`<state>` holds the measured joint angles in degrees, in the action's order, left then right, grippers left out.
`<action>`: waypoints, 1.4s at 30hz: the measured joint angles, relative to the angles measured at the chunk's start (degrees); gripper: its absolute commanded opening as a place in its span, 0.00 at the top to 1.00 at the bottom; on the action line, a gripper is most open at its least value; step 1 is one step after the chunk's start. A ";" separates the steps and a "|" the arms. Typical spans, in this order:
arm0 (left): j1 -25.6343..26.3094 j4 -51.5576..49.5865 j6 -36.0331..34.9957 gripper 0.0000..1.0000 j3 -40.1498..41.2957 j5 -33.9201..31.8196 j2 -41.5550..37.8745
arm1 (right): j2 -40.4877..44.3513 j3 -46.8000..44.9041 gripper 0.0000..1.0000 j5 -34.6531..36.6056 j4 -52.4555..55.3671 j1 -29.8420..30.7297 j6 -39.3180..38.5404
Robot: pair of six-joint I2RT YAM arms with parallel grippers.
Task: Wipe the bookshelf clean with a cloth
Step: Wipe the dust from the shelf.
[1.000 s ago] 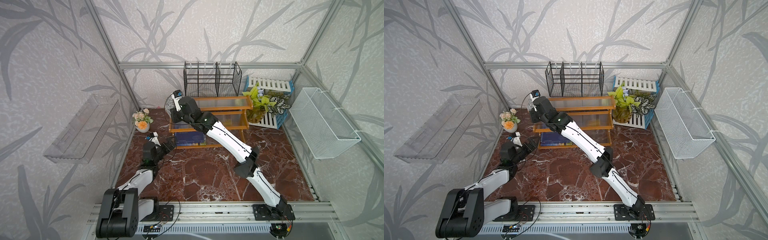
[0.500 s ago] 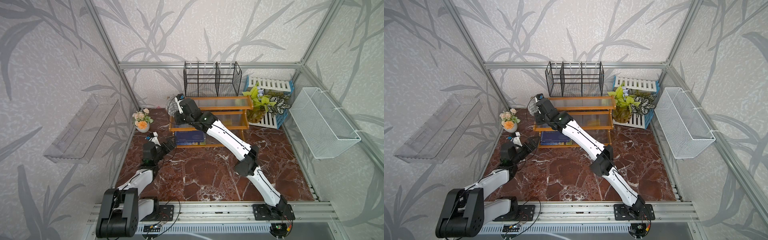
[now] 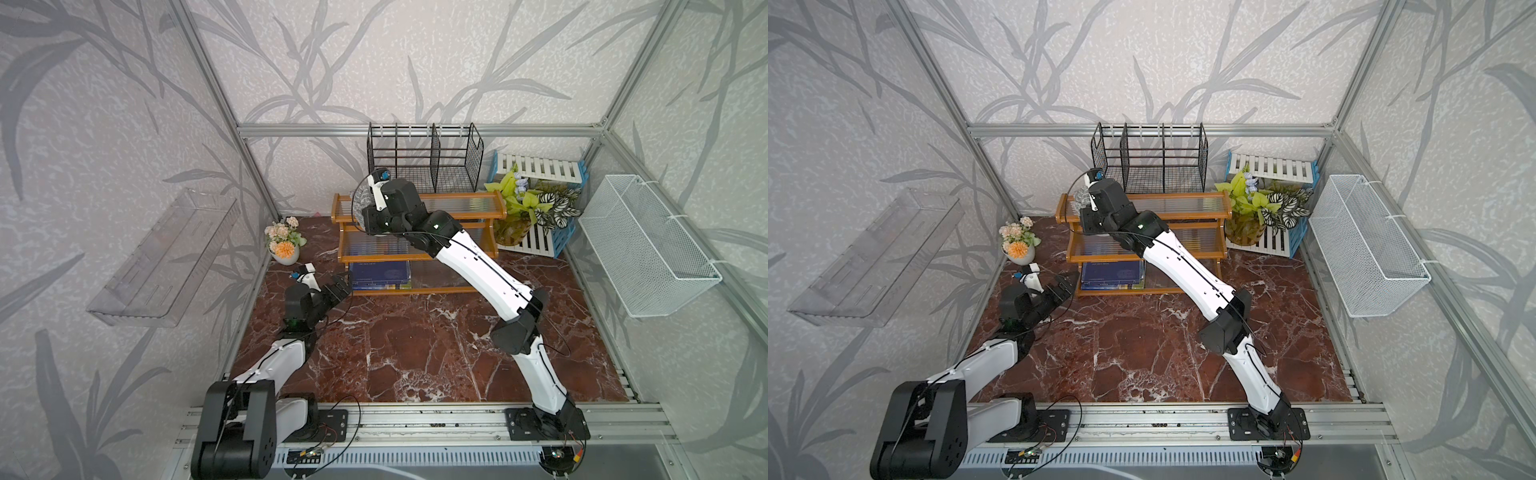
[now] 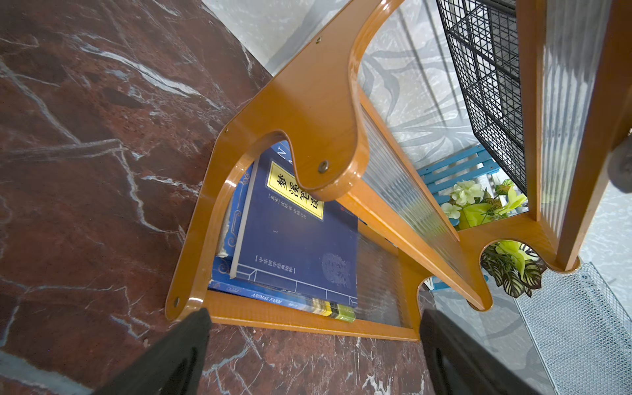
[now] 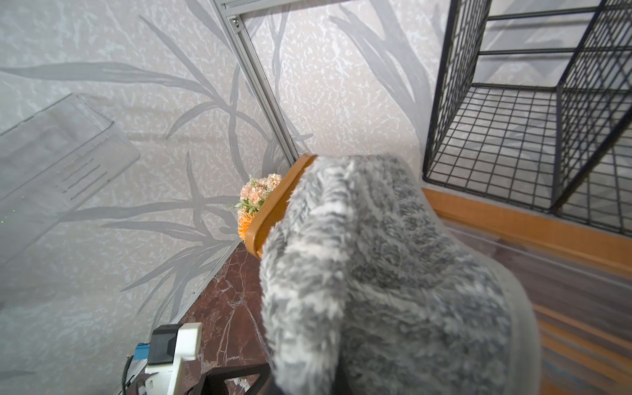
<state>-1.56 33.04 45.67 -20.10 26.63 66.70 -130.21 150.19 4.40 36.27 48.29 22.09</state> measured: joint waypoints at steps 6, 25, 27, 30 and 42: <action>0.00 0.11 0.11 0.00 0.22 0.02 0.02 | -9.01 12.17 1.00 0.04 -0.48 -0.46 0.92; 0.02 0.46 0.42 0.00 0.63 0.00 0.90 | -5.51 0.98 1.00 1.09 -2.23 -2.84 3.06; 0.00 0.44 0.42 0.00 0.66 0.00 0.85 | -0.42 -6.54 1.00 2.29 -2.99 -4.15 2.73; 0.00 0.42 0.42 0.00 0.66 0.00 0.57 | 8.11 -19.28 1.00 4.28 -5.46 -6.67 2.43; 0.00 0.20 0.37 0.00 0.74 -0.02 -1.07 | 35.32 -57.88 1.00 5.75 -18.01 -24.09 4.96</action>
<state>-1.56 33.23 46.04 -19.35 26.61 65.63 -94.89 92.31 10.15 18.26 24.21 27.05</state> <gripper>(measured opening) 0.999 0.086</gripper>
